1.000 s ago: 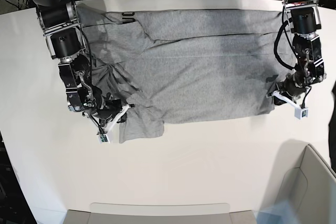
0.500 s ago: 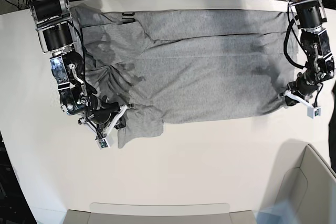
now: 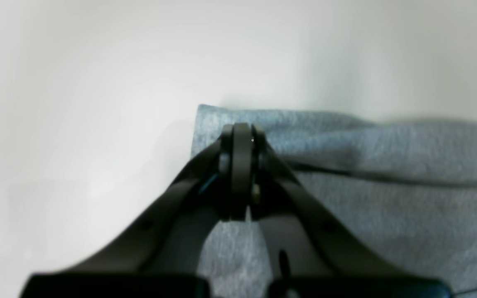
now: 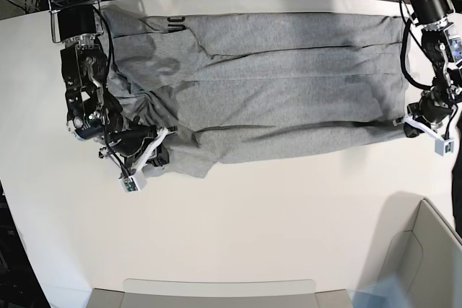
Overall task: Fold the T-shirt properly
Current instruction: 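Grasp the hem and fold it up over the folded shoulder edge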
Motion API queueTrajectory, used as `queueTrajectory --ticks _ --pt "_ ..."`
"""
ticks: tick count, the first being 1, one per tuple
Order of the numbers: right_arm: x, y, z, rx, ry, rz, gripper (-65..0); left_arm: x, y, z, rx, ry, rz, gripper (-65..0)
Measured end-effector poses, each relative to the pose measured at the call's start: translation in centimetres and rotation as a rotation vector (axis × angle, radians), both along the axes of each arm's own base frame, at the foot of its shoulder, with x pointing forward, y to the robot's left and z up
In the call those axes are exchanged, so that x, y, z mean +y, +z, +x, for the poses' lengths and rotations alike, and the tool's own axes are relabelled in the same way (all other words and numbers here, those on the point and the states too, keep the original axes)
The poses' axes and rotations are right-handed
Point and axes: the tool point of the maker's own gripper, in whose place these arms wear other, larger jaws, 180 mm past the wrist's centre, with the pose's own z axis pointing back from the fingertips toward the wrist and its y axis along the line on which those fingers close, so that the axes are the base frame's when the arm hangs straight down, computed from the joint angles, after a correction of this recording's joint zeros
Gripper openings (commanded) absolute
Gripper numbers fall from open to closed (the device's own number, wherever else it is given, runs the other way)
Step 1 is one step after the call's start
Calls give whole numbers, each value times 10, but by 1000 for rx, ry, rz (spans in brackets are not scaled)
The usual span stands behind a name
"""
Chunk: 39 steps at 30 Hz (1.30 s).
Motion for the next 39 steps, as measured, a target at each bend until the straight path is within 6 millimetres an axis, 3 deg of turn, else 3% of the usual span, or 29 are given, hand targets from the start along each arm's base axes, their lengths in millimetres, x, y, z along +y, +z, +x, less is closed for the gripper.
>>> queueTrajectory --ticks 4,8,14,17,23,31,39 --pt "-3 -4 -17 3 11 -24 -650 -6 -4 -18 36 -32 28 -650" --pt "5 2 -34 -15 49 -18 -650 6 7 -31 12 -1 53 -650" --pt "-14 8 -48 -33 6 -27 -650 16 15 -53 59 15 80 -650" --pt "-18 16 -51 -54 -9 -23 -650 11 20 -54 44 2 94 -650" --pt "-22 22 -70 -69 -18 -22 -650 1 8 -74 98 -20 93 -650" --pt "-31 37 -86 -75 -62 69 -650 4 17 -95 86 13 114 -650" --pt "-54 37 -107 -6 -96 68 -650 -5 17 -111 124 -18 138 -650"
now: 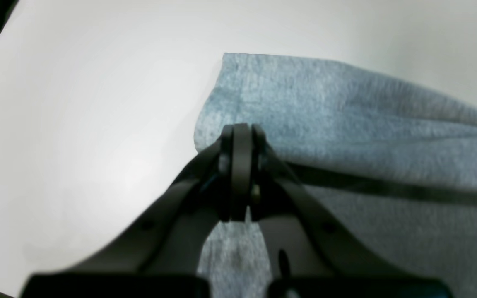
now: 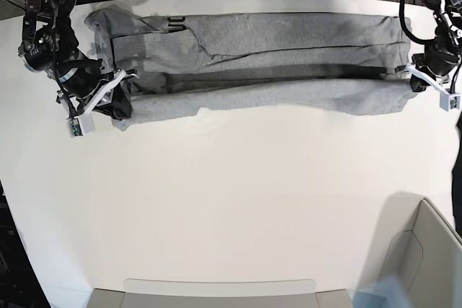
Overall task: Fold the T-shirt properly
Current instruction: 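Grasp the hem and fold it up over the folded shoulder edge, then lay the folded strip down and open both grippers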
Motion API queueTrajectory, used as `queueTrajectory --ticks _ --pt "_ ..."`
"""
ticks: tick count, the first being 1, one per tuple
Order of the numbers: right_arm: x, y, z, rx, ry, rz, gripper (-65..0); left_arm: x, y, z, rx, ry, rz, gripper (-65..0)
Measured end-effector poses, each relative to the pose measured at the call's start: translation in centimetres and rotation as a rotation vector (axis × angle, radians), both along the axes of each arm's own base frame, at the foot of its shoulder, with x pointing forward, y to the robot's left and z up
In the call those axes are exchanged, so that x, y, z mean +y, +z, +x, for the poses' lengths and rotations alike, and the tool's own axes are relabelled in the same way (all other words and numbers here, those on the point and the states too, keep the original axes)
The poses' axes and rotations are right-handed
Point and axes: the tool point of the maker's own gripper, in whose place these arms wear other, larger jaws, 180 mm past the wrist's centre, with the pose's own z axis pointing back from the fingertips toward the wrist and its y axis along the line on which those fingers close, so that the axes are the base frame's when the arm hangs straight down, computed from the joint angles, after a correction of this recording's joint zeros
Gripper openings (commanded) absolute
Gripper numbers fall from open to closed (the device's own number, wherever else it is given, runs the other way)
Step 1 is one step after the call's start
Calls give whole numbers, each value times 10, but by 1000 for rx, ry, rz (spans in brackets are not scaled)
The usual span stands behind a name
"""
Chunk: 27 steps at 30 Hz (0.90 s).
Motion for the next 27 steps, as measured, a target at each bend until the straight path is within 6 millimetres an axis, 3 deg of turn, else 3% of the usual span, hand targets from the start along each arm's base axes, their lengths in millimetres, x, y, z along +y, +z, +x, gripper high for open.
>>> queueTrajectory --ticks 4,10,13,16,23,27 --pt "-1 -11 -14 48 3 -5 -650 -5 2 -13 22 -27 30 -650" --pt "-9 -24 -32 106 7 -33 -650 -7 -10 -34 78 -25 23 -650" --pt "-22 -28 -40 129 -23 -48 -650 -11 -19 -48 100 5 -5 -650" --pt "-34 -27 -43 130 -53 -65 -650 -15 -14 -58 92 18 -2 -650" --pt "-41 -33 -55 161 -65 -78 -650 -15 -17 -74 126 15 12 -650" --pt "-46 -36 -60 178 -55 -105 -650 -15 -16 -73 125 15 14 -650"
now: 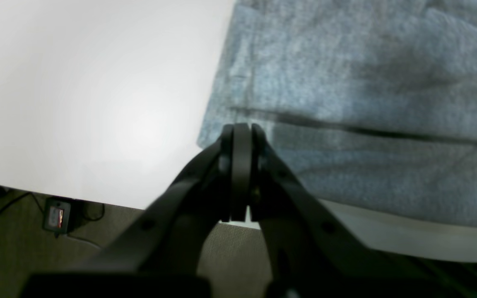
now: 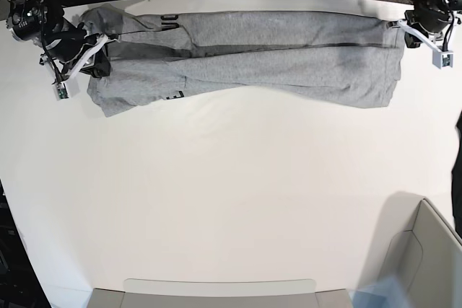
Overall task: Fold the T-shirt properly
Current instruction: 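Lay the folded strip down and open both grippers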
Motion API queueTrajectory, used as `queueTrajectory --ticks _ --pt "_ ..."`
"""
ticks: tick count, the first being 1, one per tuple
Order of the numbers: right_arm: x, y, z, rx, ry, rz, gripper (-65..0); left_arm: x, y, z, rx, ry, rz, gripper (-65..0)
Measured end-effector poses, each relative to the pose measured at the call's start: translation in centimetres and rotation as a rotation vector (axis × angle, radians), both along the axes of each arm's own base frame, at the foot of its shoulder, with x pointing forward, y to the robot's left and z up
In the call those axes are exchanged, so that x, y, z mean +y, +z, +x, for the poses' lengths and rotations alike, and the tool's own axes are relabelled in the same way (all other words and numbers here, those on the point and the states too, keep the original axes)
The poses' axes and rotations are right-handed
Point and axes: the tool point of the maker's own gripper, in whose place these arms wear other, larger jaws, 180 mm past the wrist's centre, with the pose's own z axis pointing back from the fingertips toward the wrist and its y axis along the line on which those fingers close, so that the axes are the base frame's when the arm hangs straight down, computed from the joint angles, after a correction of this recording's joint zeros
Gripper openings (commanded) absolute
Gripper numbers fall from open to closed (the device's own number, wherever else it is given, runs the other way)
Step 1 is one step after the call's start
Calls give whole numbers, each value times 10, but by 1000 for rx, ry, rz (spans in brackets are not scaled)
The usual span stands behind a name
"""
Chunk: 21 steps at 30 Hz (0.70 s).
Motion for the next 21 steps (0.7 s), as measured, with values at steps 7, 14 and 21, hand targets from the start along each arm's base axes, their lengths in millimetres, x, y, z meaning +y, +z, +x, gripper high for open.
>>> queueTrajectory --ticks 7,14,21 --pt "2 0 1 -2 1 8 -650 4 13 34 -100 12 -2 -516" --pt "2 -2 -2 6 0 8 -530 15 -6 39 -60 30 -39 -480" --pt "6 -14 -20 53 -18 29 -406 -8 -30 55 -38 -87 -107 -479"
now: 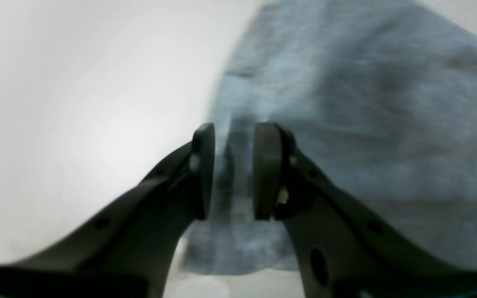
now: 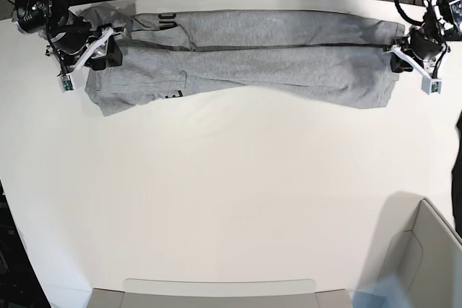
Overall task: Fold the T-shirt properly
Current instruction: 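Lay the folded strip down and open both grippers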
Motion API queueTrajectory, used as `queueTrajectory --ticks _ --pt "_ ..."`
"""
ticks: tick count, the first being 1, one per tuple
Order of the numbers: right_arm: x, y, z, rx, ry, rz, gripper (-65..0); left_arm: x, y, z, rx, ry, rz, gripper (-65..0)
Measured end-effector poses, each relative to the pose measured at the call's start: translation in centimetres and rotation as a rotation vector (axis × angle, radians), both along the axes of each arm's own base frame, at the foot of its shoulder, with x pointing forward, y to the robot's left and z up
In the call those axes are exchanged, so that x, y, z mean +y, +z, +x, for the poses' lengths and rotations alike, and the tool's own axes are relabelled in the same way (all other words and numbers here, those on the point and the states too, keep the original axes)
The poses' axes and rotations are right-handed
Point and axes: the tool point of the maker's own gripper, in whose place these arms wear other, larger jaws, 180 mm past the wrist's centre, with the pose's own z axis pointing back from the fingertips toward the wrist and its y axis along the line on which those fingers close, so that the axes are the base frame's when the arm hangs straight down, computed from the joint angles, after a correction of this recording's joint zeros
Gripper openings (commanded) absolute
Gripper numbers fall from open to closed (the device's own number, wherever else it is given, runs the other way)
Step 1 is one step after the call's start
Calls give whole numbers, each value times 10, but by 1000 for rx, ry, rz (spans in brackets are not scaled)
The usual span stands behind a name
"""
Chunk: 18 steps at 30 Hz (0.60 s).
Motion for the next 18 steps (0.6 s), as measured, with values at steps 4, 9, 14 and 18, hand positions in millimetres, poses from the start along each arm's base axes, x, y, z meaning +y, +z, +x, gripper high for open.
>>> queueTrajectory --ticks 4,9,14,18 --pt "8 -13 -21 60 -21 31 -406 8 3 0 -9 23 6 -479" --pt "8 -18 -32 90 -25 30 -406 16 7 0 -17 49 17 -480" --pt "8 -18 -32 89 -25 33 -406 13 7 2 -20 37 13 -477" --pt "8 -17 -30 84 -25 33 -406 10 3 3 3 -1 20 -476"
